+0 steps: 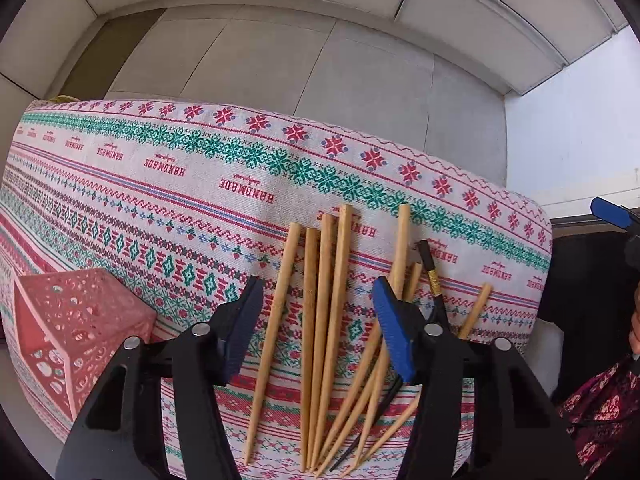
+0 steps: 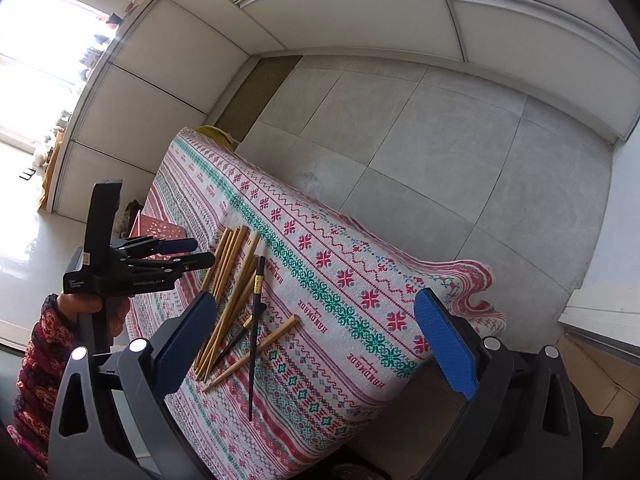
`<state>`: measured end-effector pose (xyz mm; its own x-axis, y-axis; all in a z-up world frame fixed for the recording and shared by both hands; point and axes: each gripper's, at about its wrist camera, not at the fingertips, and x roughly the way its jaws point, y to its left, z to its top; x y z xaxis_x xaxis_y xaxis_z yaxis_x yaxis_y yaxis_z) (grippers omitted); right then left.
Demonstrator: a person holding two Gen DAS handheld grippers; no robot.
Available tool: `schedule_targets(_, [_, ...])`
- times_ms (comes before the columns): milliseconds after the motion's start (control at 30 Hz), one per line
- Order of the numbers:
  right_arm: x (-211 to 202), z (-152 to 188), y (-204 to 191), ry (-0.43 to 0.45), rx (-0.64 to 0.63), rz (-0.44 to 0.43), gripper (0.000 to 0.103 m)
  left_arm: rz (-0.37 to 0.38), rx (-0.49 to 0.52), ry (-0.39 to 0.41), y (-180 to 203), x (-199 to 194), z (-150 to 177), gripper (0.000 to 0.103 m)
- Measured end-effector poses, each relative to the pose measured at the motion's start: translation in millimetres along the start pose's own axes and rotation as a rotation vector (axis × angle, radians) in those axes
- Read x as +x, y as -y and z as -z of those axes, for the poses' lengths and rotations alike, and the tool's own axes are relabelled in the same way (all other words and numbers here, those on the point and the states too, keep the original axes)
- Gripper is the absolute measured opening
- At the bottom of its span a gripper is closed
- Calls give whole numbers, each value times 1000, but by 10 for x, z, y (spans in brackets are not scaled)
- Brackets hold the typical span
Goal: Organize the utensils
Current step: 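Lower the left gripper onto the wooden chopsticks and close on one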
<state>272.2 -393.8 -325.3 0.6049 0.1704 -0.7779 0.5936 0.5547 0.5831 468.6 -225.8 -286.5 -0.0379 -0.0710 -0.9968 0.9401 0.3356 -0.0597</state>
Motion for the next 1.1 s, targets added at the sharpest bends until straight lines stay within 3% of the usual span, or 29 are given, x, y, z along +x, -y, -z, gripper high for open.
schedule_targets(133, [85, -18, 9, -32, 28, -17, 96, -23, 24, -19, -113, 116, -157, 36])
schedule_targets(333, [123, -44, -12, -46, 32, -22, 96, -48, 48, -27, -217, 356, -418, 31])
schedule_targets(400, [134, -49, -11, -46, 36, -20, 96, -44, 57, -35, -214, 384, -408, 23])
schedule_targets(533, [143, -61, -1, -50, 37, -11, 96, -20, 72, -36, -296, 490, -517, 18])
schedule_targets(900, [201, -49, -20, -60, 33, 7, 96, -12, 86, -90, -473, 642, -586, 17])
schedule_targets(1100, [312, -35, -57, -93, 45, 11, 96, -52, 122, -110, -403, 697, -759, 21])
